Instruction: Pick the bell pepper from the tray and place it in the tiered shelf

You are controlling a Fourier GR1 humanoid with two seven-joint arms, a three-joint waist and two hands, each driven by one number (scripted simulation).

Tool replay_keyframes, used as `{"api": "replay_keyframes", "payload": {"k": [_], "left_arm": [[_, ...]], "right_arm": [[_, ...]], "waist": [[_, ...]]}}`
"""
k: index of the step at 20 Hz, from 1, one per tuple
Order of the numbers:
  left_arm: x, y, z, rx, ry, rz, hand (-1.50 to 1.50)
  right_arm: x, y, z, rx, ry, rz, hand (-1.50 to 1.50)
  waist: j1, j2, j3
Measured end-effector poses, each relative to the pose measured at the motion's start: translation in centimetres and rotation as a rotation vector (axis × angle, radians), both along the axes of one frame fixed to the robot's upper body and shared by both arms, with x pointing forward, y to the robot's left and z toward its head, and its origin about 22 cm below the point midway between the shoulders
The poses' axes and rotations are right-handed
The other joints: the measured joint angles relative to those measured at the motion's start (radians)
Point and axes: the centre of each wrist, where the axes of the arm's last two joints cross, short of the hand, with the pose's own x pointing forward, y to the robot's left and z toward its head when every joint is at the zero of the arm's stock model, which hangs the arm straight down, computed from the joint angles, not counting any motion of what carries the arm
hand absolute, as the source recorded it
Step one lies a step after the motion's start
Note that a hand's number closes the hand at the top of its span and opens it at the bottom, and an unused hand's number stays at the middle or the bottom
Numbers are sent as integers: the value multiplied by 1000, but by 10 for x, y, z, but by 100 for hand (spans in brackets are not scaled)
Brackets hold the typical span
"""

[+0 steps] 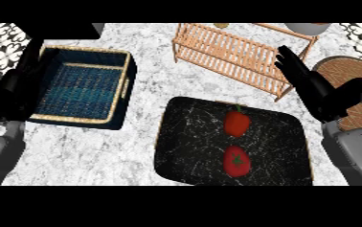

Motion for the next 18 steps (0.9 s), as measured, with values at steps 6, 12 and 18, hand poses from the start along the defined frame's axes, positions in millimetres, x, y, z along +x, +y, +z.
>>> {"api": "replay_keyframes", "payload": {"k": [6, 12, 18], "left_arm": [[-29, 11, -55, -74, 255, 96, 0], [-53, 24, -71, -137, 379, 148, 0], [-68, 17, -79, -181, 435, 122, 0]], "right_arm": [[-14, -39, 10, -135, -125, -415, 150], [-66, -86, -43, -289, 83, -887, -150], [-117, -41, -56, -294, 69, -934, -150]], "waist": [[-80, -28, -23], [-134, -42, -13], [-106, -44, -9]]}}
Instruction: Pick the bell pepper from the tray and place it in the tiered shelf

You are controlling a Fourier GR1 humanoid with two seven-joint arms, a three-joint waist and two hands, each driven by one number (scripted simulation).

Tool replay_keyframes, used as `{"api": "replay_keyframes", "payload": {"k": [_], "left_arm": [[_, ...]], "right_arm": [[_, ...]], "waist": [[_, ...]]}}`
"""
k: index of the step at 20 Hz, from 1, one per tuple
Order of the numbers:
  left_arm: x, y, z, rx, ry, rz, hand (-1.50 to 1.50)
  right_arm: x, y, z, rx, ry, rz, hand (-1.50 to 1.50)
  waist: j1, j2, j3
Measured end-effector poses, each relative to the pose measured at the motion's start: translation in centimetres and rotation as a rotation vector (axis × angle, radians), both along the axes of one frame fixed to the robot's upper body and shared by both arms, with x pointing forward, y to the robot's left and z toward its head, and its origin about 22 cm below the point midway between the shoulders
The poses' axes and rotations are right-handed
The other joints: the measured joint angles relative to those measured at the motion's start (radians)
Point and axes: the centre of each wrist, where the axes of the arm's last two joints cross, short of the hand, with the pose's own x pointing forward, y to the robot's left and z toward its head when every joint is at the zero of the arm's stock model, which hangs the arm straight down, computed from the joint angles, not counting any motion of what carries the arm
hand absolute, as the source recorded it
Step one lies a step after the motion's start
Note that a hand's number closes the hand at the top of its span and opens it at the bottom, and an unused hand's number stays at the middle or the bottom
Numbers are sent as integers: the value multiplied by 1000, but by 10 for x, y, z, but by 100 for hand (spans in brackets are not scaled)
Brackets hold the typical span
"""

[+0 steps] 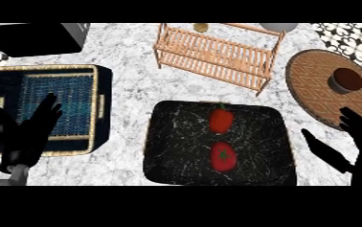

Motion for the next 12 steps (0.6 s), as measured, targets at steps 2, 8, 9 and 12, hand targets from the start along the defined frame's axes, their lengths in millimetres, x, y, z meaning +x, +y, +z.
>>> {"api": "replay_keyframes", "payload": {"k": [2, 8, 9, 12], "left_arm": [[-3, -2, -1, -19, 18, -19, 0], [3, -12, 1, -14, -1, -43, 0], [5, -14, 2, -15, -1, -52, 0], [8, -21, 3, -13, -13, -69, 0]], "right_arm": [[-17, 18, 4, 8, 18, 38, -150], [-48, 57, 37, 31, 90, 143, -150], [-49, 60, 43, 32, 111, 154, -150], [-51, 67, 58, 16, 182, 169, -150]], "waist": [[12, 4, -2], [43, 15, -6], [50, 17, -6], [69, 23, -8]]}}
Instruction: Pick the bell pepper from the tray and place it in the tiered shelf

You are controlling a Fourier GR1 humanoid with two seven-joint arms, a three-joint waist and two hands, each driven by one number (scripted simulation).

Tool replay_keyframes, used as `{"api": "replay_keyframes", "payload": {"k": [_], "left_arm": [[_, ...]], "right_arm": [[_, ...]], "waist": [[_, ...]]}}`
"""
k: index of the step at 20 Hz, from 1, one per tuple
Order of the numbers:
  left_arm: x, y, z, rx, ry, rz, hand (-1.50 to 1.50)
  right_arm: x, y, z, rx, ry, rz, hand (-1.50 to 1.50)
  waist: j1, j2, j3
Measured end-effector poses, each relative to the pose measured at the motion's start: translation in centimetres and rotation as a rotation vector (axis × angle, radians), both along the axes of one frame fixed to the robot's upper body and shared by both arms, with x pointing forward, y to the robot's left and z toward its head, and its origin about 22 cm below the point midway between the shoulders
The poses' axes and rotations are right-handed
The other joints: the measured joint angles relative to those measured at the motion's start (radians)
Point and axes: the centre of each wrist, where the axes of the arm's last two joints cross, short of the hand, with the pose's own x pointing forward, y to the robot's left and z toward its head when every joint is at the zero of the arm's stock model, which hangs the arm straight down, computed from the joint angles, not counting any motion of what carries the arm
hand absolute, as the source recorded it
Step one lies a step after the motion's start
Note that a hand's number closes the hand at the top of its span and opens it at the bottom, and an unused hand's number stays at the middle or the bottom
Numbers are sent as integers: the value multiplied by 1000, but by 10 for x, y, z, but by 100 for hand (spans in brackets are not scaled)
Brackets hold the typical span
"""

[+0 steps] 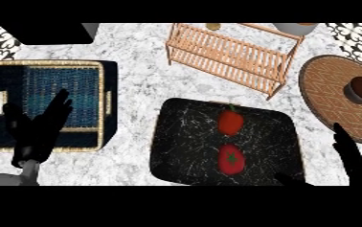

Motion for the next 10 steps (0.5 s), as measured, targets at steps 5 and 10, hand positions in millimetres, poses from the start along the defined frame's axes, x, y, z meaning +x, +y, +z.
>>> {"api": "replay_keyframes", "payload": {"k": [5, 10], "left_arm": [[4, -9, 1, -2, -13, -27, 0], [10, -14, 3, -7, -5, -42, 0]], "right_arm": [[13, 3, 22, -48, 94, -48, -150], [34, 9, 32, -121, 141, -90, -150]], "waist": [[26, 5, -2], [43, 10, -3]]}}
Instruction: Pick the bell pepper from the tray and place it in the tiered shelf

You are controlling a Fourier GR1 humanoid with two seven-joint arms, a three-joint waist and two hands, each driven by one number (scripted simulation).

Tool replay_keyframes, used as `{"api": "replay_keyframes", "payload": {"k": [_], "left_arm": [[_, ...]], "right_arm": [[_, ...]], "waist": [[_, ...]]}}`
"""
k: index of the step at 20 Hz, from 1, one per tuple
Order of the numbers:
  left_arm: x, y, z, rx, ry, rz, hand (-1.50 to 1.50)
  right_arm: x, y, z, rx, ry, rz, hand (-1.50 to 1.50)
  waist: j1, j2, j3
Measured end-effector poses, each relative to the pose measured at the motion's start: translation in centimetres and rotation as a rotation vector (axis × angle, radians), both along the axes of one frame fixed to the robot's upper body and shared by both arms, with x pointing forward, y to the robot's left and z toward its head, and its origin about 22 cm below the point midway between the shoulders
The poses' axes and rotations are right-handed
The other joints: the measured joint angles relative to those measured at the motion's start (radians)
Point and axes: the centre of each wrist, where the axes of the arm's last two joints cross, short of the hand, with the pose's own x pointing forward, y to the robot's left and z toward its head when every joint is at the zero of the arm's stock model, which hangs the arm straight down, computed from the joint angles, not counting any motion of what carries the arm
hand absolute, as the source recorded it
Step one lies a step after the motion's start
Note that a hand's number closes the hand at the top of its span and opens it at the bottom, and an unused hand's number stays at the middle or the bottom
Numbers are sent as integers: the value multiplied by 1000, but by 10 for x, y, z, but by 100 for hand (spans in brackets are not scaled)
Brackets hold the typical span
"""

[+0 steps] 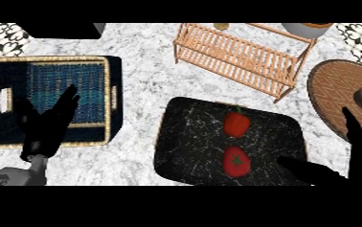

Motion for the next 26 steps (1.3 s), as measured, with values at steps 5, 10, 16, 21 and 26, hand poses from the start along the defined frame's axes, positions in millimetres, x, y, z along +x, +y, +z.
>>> {"api": "replay_keyframes", "payload": {"k": [5, 10, 16, 21, 26], "left_arm": [[2, -5, -1, 0, -2, -13, 0], [4, -5, -2, -4, 11, -16, 0], [0, -3, -4, 0, 11, -10, 0], [-1, 0, -4, -7, 24, 3, 0], [-3, 2, -7, -17, 28, 7, 0]], "right_arm": [[22, 13, 2, -32, 57, -19, -150], [44, 32, -9, -40, 115, -10, -150], [63, 52, -28, -55, 182, -14, -150], [76, 71, -43, -86, 216, -24, -150], [89, 92, -49, -110, 240, -33, -150]], "waist": [[12, -1, 2], [13, -1, 4], [2, -7, 6], [-10, -10, 6], [-19, -13, 9]]}}
